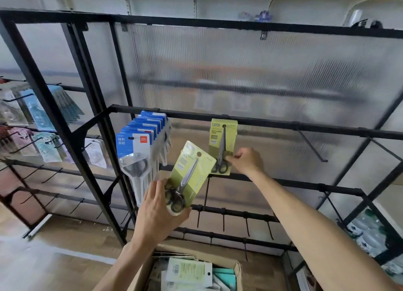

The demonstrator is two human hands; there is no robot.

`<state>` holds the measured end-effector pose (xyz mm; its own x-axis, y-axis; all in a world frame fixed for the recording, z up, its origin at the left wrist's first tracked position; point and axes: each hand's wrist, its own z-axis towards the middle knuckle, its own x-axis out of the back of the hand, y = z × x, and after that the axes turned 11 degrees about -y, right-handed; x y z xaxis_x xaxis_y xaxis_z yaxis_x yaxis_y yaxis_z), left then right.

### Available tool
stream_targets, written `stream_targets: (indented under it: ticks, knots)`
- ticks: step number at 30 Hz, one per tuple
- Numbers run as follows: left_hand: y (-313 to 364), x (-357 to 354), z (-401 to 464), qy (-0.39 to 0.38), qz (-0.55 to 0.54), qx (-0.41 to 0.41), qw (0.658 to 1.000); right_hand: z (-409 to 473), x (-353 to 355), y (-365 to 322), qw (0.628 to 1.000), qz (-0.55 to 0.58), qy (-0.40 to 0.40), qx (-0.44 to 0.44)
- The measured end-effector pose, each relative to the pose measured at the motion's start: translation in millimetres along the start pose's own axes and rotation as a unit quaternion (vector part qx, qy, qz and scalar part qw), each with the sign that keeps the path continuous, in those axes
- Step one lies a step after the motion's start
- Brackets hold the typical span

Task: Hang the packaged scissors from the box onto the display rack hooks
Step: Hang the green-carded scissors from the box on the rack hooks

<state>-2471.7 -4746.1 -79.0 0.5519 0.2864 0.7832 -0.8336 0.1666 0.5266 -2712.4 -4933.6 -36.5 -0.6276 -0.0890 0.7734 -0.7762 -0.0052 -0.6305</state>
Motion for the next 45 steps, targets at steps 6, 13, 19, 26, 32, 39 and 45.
stream_targets:
  ticks: [6, 13, 19, 26, 32, 39, 45]
  knots:
    - [-7, -4, -12, 0.0, -0.003, 0.019, 1.0, -90, -19, 1, 0.98, -0.047, -0.135, 0.141]
    - [0, -19, -27, -0.029, -0.016, 0.035, 0.999, -165, -58, -3, 0.941, 0.253, -0.107, 0.196]
    - [3, -34, -37, -0.061, -0.03, 0.053, 0.996, -174, -82, 0, 0.945, 0.276, 0.004, 0.176]
    - [10, -41, -40, -0.093, -0.034, 0.05, 0.994, -175, -78, 3, 0.945, 0.26, 0.022, 0.197]
    - [1, -28, -46, -0.16, 0.004, -0.019, 0.987, -169, -23, 7, 0.952, 0.178, 0.042, 0.244]
    - [-5, -21, -42, -0.158, 0.027, -0.018, 0.987, -150, 6, 19, 0.958, 0.186, 0.019, 0.218]
    - [-5, -15, -35, -0.144, 0.036, -0.039, 0.988, -143, 11, 13, 0.955, 0.242, -0.014, 0.171]
